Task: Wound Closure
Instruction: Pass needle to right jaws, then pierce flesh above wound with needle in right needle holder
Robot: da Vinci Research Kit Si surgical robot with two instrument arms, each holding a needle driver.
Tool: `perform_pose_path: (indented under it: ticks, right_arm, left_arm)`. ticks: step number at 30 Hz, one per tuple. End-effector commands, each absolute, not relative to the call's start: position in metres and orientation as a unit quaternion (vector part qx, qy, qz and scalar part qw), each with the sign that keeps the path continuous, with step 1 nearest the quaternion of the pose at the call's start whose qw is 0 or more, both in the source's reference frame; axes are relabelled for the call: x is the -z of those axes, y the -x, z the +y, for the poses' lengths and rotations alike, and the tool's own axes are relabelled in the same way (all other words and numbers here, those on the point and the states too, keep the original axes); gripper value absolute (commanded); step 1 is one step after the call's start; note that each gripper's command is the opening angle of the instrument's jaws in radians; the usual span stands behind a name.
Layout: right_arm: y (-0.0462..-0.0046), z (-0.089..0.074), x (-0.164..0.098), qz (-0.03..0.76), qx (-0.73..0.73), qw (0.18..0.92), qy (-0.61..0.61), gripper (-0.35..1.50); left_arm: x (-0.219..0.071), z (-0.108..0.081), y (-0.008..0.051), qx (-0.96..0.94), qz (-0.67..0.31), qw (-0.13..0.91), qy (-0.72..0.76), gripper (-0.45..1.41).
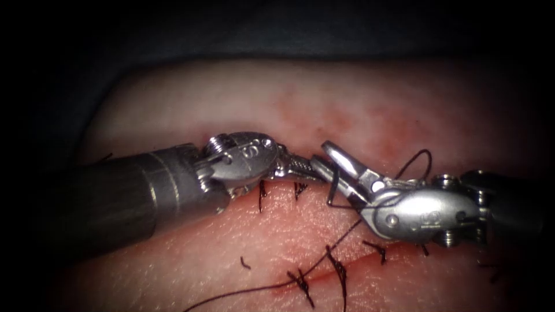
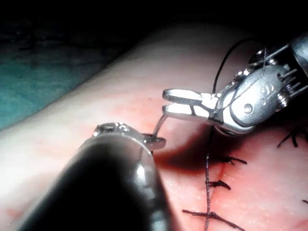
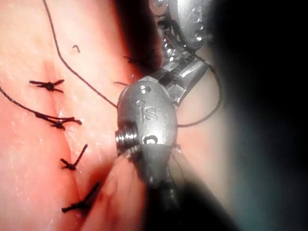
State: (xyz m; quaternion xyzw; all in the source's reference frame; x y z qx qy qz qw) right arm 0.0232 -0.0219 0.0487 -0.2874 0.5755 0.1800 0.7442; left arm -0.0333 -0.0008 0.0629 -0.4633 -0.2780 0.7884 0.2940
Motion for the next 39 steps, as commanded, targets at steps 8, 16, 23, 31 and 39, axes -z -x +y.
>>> perform_pose_path:
  ticks: [8, 16, 23, 31, 39]
  right_arm:
    - [-0.024, -0.021, -0.049, 0.561, -0.139, 0.766, 0.281, -0.35]
    - [-0.021, -0.021, -0.05, 0.549, -0.081, 0.777, 0.296, -0.35]
    - [-0.0191, -0.019, -0.052, 0.549, -0.048, 0.781, 0.292, -0.35]
    - [-0.0195, -0.018, -0.054, 0.561, -0.034, 0.777, 0.285, -0.35]
    - [-0.0194, -0.017, -0.057, 0.557, -0.021, 0.781, 0.282, -0.35]
  left_arm:
    - [-0.063, 0.0, 0.0338, -0.819, -0.184, 0.238, 0.49, 0.34]
    - [-0.063, -0.002, 0.0336, -0.844, -0.135, 0.25, 0.456, 1.2]
    - [-0.064, -0.005, 0.0328, -0.88, -0.052, 0.169, 0.441, 0.63]
    - [-0.067, -0.009, 0.0355, -0.883, -0.037, 0.154, 0.443, 0.02]
    - [-0.068, -0.01, 0.0374, -0.884, -0.03, 0.154, 0.441, 0.02]
